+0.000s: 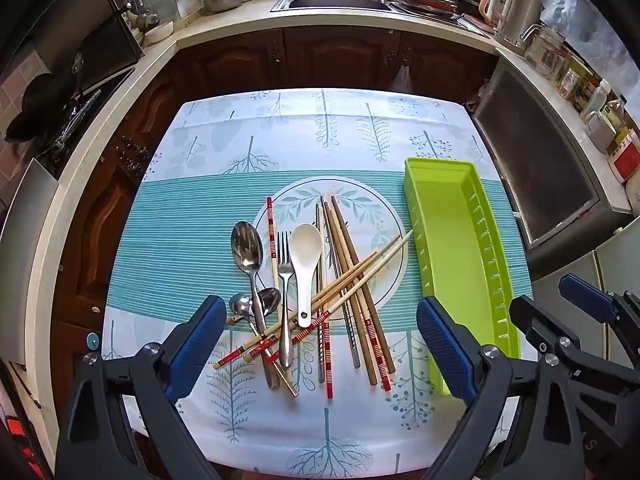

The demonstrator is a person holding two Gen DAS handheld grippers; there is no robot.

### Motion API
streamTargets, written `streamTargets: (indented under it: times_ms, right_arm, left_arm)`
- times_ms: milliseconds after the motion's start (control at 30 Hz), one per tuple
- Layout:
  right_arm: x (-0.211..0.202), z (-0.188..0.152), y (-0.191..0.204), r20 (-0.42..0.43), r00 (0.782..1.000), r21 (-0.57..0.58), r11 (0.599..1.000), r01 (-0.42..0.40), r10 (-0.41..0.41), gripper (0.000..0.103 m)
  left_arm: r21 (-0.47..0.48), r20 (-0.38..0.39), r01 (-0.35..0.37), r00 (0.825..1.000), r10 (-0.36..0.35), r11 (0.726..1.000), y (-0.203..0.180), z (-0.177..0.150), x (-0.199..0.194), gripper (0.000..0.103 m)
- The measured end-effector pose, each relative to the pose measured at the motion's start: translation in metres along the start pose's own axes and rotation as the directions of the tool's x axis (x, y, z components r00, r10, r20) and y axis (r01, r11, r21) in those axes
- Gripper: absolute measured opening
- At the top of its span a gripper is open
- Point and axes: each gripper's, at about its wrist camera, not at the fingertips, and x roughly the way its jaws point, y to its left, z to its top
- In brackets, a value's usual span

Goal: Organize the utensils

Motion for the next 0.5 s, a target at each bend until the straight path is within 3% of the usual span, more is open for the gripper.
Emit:
streamTargets:
  times_ms: [500]
  right_arm:
    - [-0.0082, -0.0061, 0.0042, 0.013, 1.000, -0.001, 1.000, -0.003, 0.003, 0.064]
  left_arm:
    - [-0.002, 0.012, -0.002, 1.000, 0.002, 1.000, -0.0006, -0.0010, -0.0081, 0.095]
